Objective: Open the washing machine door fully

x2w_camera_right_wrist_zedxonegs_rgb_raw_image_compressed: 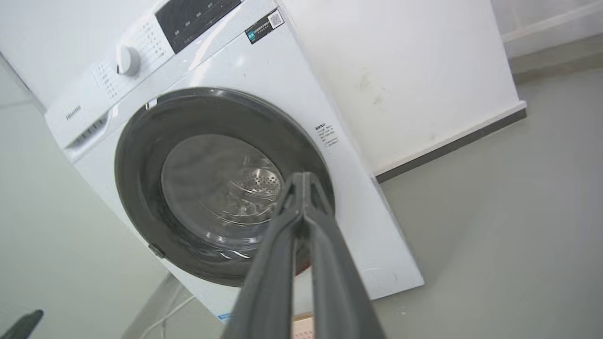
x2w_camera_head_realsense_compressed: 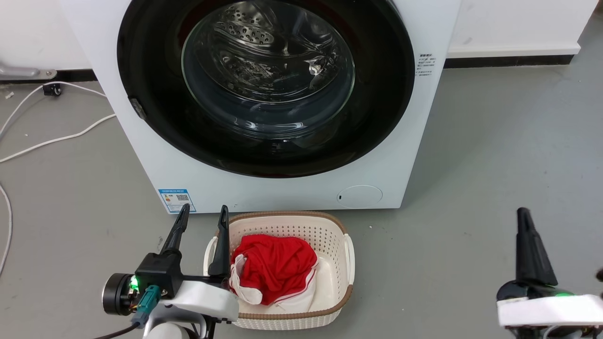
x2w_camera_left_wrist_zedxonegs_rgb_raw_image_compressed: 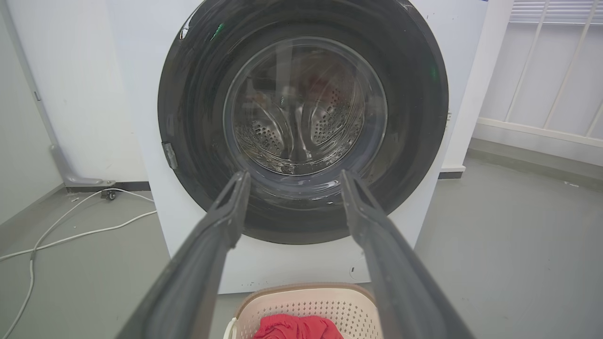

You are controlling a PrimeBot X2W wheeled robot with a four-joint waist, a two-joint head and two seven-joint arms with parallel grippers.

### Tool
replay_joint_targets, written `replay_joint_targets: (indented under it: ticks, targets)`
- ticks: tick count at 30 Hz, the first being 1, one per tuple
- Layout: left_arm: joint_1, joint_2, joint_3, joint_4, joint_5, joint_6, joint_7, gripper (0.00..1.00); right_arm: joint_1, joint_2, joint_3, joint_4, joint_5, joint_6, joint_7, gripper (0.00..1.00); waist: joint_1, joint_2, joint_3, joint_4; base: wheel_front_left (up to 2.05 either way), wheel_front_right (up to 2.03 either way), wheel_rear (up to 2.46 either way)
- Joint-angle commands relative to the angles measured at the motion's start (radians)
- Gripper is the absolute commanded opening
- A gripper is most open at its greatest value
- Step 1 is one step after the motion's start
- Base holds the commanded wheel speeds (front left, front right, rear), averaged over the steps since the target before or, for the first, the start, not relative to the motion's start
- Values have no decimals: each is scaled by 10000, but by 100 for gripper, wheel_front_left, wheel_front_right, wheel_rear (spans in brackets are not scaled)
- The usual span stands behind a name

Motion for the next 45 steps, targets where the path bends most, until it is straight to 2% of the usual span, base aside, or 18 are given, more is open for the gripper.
replay_joint_targets:
  ticks: [1,6,9,12,17,21,22,23,29,36,45]
  targets:
    - [-31,13,-12,-24,-28,22,-27,100,-111,24,-58,-108,1398,-3,-193,0,0,0,4,-1,0,0,0]
    - [-45,11,3,-111,-12,23,-27,100,-430,25,30,-220,6680,-2,-384,0,0,0,107,-36,0,0,0]
    - [-85,13,2,-173,-24,22,-27,100,-758,19,-27,-302,9026,-2,-328,0,0,0,194,-57,0,0,0]
    - [-161,11,10,-255,-40,46,-27,100,-1213,21,-327,-219,10746,-2,-76,0,0,0,307,-82,0,0,0]
    - [-231,11,-14,-342,7,48,-27,100,-2372,-352,-895,551,12482,-2,600,0,0,0,482,-95,0,0,0]
    - [-468,11,-71,-427,-42,31,-27,100,-3942,-1290,-906,1935,13148,-2,1135,0,0,0,811,-3,0,0,0]
    - [-468,11,-71,-427,-42,31,-27,100,-3942,-1290,-906,1935,13148,-2,1135,0,0,0,811,-3,0,0,0]
    - [-577,13,-103,-483,-58,42,-27,100,-4708,-1734,-795,2615,13202,-2,1311,0,0,0,1023,39,0,0,0]
    - [-998,11,-210,-714,-11,16,-25,100,-7085,-2694,7,4552,13154,-2,2070,0,0,0,1798,252,0,0,0]
    - [-1482,10,-439,-1067,-48,100,-27,100,-9395,-3378,965,6366,13110,-2,3110,0,0,0,2652,519,0,0,0]
    - [-2016,10,-749,-1445,-130,166,-27,100,-11448,-3738,2178,8128,12538,-2,4004,0,0,0,3513,839,0,0,0]
